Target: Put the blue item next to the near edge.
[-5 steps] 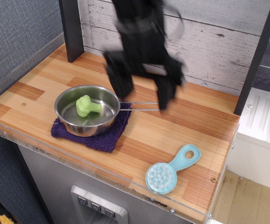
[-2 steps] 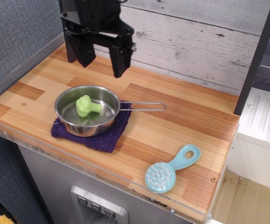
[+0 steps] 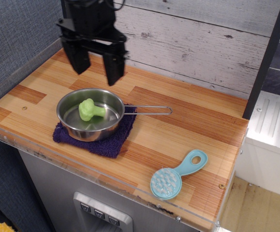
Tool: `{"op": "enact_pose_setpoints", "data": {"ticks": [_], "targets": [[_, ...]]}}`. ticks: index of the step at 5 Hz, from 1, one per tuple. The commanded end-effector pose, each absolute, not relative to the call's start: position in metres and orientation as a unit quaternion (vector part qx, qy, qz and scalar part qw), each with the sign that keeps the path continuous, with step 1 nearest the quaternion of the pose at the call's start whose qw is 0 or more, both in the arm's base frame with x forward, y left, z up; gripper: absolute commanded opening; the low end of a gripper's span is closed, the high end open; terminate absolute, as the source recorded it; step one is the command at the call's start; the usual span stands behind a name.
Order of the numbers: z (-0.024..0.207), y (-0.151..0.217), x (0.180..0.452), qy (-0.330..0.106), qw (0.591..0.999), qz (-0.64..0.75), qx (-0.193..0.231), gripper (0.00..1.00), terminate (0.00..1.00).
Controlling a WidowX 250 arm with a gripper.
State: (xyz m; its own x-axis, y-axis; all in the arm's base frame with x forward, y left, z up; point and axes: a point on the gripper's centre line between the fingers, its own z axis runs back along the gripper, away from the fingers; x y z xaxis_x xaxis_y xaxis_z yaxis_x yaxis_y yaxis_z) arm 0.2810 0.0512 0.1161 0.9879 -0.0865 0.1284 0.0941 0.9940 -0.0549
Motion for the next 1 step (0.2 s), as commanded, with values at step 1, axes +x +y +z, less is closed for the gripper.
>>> {"op": "enact_pose_setpoints", "data": {"ticks": [1], "targets": [[0.1331, 0.0598, 0.2771, -0.083, 0.995, -0.048, -0.027, 1.00, 1.00]]}}
